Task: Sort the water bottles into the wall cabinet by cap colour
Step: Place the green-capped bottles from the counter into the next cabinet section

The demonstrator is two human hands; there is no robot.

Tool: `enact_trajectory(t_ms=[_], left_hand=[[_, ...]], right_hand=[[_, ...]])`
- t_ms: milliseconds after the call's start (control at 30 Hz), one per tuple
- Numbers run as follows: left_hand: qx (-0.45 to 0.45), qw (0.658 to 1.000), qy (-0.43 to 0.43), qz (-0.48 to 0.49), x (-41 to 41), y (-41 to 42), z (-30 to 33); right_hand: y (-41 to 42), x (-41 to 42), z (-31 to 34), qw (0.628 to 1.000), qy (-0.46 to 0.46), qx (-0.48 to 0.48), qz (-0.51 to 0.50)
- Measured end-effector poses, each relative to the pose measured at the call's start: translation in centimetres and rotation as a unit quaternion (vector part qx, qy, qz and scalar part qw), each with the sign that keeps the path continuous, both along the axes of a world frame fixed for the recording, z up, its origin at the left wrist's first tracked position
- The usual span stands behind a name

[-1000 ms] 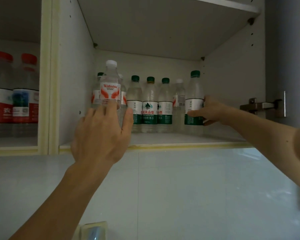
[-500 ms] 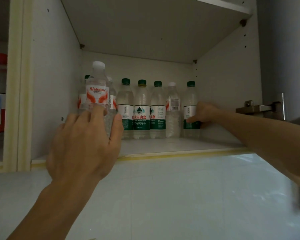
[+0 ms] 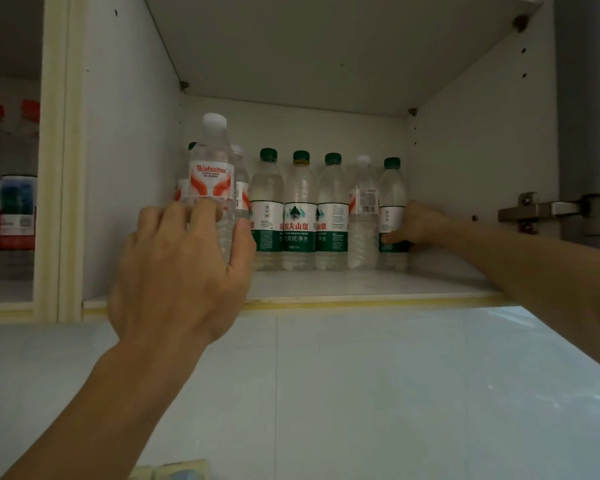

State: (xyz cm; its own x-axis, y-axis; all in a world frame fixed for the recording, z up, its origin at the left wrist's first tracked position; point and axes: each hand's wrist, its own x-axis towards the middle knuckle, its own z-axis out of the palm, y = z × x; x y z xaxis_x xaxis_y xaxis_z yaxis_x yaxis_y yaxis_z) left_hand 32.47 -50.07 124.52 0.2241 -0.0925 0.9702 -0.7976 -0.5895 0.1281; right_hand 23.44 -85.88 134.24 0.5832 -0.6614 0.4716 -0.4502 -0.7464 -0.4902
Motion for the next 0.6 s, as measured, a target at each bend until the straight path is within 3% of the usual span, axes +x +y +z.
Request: enact_trajectory(t_ms=[133,267,400,500,600], left_hand=[[0.003,1.000,0.009,0.014,-0.1,-0.1,0.2],[0.018,0.999,0.024,0.037,0.2,-0.2,0.4],[0.019,0.999,0.020,0.028,0.2,-0.2,0.1],[0.014,0.999,0.021,-0.029,-0.5,0.0,0.2],[0.021,0.988,0.011,-0.154,-1.3,1.0,0.3]], right_hand=[[0.6,-1.0,0.8,0.992,-0.057,0.108,0.044],[2.8,-2.0,1.5,0.988,-0.138,0.060,0.024],[8.3,-2.5,0.1,0.978,-0.181,0.028,0.104],[13.5,-3.6,-1.7,0.974,-0.162,0.002,0.160],[18.9,-5.3,-4.2,0.965,-0.167,-0.055,0.194]])
